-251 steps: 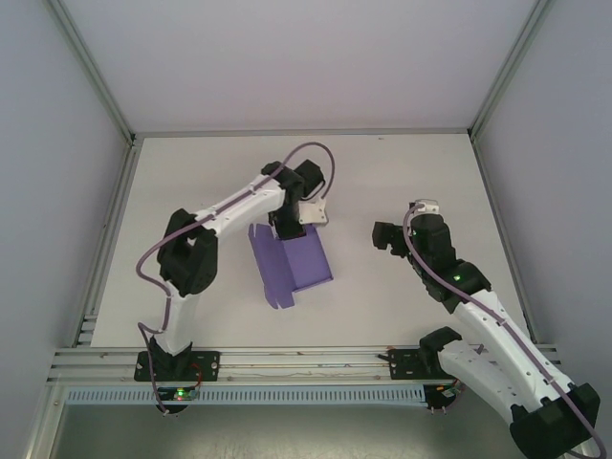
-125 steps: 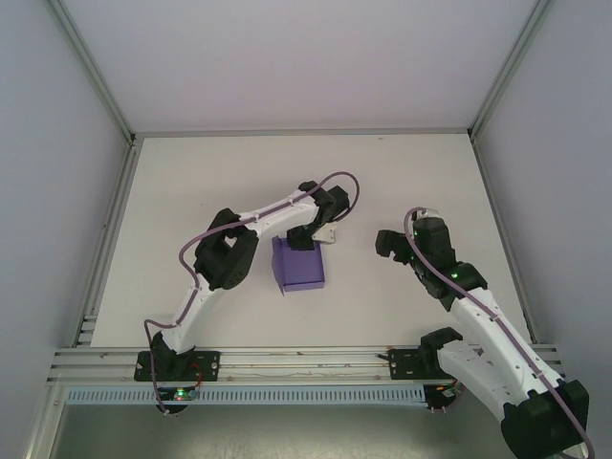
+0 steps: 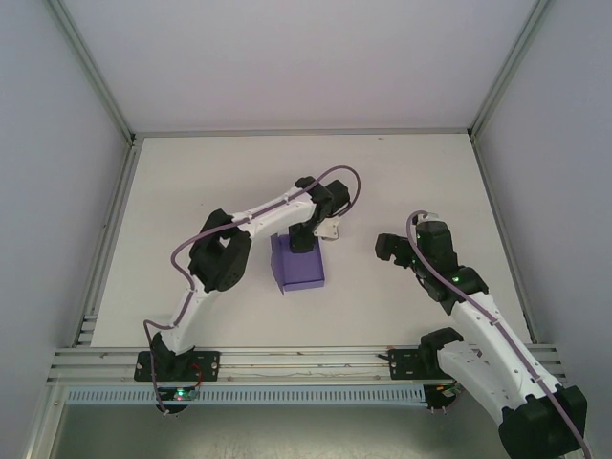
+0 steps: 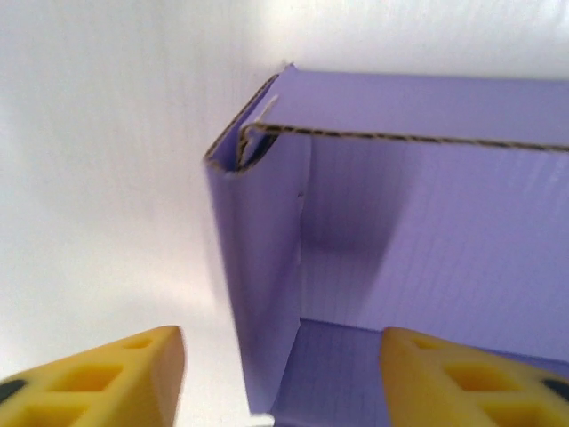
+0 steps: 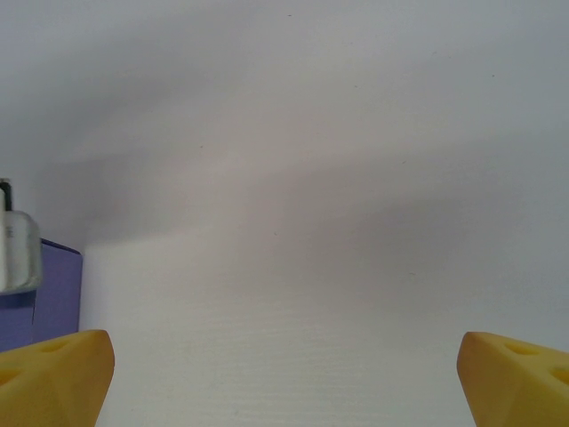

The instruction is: Assemble paper box

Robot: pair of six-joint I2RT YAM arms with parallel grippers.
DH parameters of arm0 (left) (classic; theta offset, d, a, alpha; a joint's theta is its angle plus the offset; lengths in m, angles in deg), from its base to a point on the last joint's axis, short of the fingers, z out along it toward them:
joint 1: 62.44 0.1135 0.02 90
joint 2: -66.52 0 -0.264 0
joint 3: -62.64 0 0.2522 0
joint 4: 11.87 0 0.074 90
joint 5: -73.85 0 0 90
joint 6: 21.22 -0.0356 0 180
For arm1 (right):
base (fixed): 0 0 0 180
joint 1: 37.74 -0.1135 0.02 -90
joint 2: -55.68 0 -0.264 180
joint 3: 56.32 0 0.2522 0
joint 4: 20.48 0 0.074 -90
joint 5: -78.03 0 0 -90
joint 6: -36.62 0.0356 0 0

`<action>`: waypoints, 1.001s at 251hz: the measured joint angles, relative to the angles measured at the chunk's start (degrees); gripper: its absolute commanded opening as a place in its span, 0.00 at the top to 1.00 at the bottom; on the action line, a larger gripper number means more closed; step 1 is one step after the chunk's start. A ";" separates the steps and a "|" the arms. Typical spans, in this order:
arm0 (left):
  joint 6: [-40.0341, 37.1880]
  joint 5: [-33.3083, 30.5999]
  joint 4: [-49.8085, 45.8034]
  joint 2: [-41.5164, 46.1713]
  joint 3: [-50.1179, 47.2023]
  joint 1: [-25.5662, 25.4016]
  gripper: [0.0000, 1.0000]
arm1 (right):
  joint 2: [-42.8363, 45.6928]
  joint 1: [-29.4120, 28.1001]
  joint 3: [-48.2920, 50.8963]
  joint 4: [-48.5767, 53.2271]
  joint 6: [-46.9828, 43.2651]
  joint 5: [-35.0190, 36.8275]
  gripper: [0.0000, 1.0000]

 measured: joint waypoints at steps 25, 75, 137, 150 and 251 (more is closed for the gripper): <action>0.17 2.05 0.09 2.40 -0.04 0.02 0.00 | 0.48 0.00 0.02 -0.31 -1.79 -1.40 0.02; 4.35 7.85 7.10 15.98 -5.46 0.85 0.00 | 0.94 -0.02 0.04 -5.40 -10.29 -8.48 0.01; 28.44 4.74 23.39 41.64 -20.09 8.44 0.00 | -17.66 -8.09 -7.61 -11.52 -27.26 -21.20 0.02; 34.91 3.13 26.49 47.19 -26.58 11.82 0.00 | -24.17 -10.84 -12.63 -10.43 -32.35 -22.43 0.03; 61.18 -4.68 27.98 68.70 -59.98 20.09 0.00 | -69.90 -17.16 -54.80 12.57 -67.10 -26.29 0.38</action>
